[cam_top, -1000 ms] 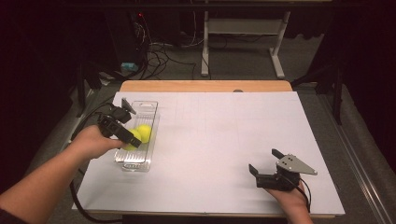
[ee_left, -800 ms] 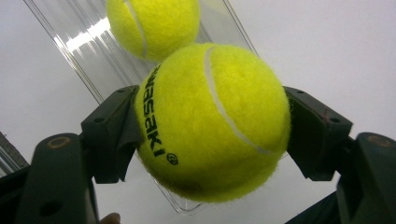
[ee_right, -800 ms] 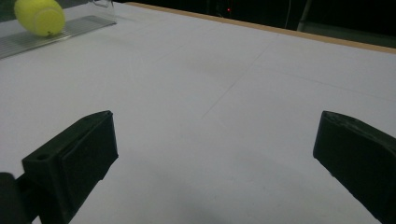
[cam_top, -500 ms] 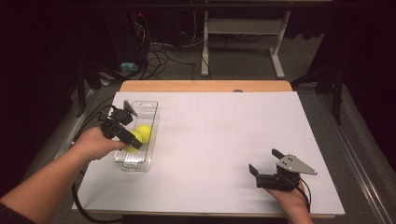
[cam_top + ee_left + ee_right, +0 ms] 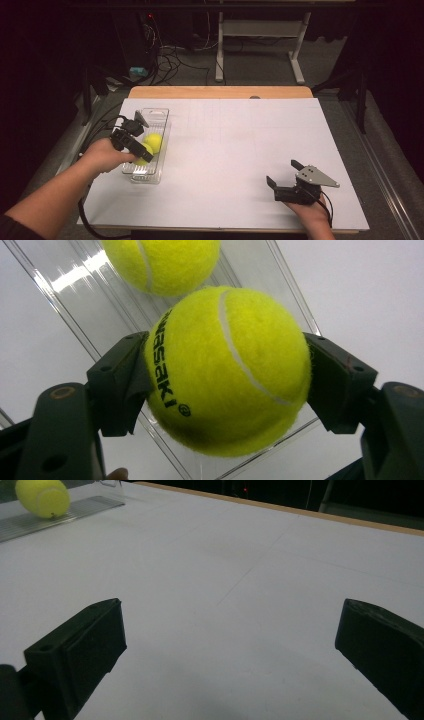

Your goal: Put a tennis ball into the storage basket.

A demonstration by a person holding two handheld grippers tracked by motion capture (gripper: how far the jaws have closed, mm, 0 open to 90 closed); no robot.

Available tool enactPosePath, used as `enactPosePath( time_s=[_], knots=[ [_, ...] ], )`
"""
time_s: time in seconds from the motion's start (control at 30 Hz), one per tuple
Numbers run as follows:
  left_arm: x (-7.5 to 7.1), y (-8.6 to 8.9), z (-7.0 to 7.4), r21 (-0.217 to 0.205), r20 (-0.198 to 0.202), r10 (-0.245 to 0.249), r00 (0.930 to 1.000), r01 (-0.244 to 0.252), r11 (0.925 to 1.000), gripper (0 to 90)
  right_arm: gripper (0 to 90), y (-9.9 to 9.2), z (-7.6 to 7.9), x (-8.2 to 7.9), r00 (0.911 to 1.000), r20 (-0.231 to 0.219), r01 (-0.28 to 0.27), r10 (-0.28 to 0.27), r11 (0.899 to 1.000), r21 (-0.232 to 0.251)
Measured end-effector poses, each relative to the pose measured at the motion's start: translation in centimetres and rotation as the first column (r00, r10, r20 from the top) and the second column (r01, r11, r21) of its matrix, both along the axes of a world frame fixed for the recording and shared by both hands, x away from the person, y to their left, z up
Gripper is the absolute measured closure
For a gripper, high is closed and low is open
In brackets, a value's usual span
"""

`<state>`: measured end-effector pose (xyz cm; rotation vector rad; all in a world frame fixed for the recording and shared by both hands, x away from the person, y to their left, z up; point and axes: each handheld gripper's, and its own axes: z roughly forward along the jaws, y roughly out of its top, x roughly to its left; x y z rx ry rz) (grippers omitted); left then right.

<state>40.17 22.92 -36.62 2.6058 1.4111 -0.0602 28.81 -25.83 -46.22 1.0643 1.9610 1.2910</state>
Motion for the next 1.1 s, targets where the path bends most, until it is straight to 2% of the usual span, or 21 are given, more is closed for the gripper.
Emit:
enactPosePath(
  time_s=[0.4, 0.53, 0.57, 0.63, 0.73, 0.8, 1.1],
  knots=[
    [0.47, -0.27, -0.69, 0.009, -0.021, -0.002, 0.9998, 0.003, 1.0, 26.5, 0.0, -0.01, -0.02, 0.0, 1.0, 0.0, 0.001, -0.001, 1.0, -0.001],
    [0.48, -0.21, -0.72, 0.004, -0.017, -0.004, 0.9999, 0.004, 1.0, 26.3, 0.0, -0.02, -0.04, 0.02, 1.0, -0.001, 0.002, -0.002, 1.0, -0.003],
    [0.48, -0.21, -0.59, 0.002, -0.014, -0.005, 0.9999, 0.005, 1.0, 24.7, 0.0, -0.01, -0.04, 0.02, 1.0, -0.001, 0.001, -0.001, 1.0, -0.004],
    [0.41, -0.19, -0.17, -0.008, 0.017, 0.004, 0.9998, -0.004, 1.0, 12.3, 0.0, -0.01, -0.03, 0.01, 1.0, 0.0, 0.002, -0.002, 1.0, -0.003],
    [0.33, -0.24, 0.19, -0.026, 0.012, -0.002, 0.9999, 0.002, 0.9997, 2.7, 0.0, 0.0, -0.03, 0.02, 1.0, 0.0, 0.002, -0.002, 1.0, -0.002],
    [0.24, -0.33, 0.21, -0.013, 0.009, -0.009, 0.9999, 0.009, 0.9999, 1.0, 0.0, 0.02, -0.04, 0.03, 1.0, 0.002, -0.001, 0.001, 1.0, -0.004],
    [0.25, -0.39, 0.22, -0.01, 0.02, -0.001, 0.9998, 0.001, 1.0, 0.7, 0.0, 0.01, -0.01, -0.01, 1.0, 0.001, 0.002, -0.002, 1.0, -0.004]
  ],
)
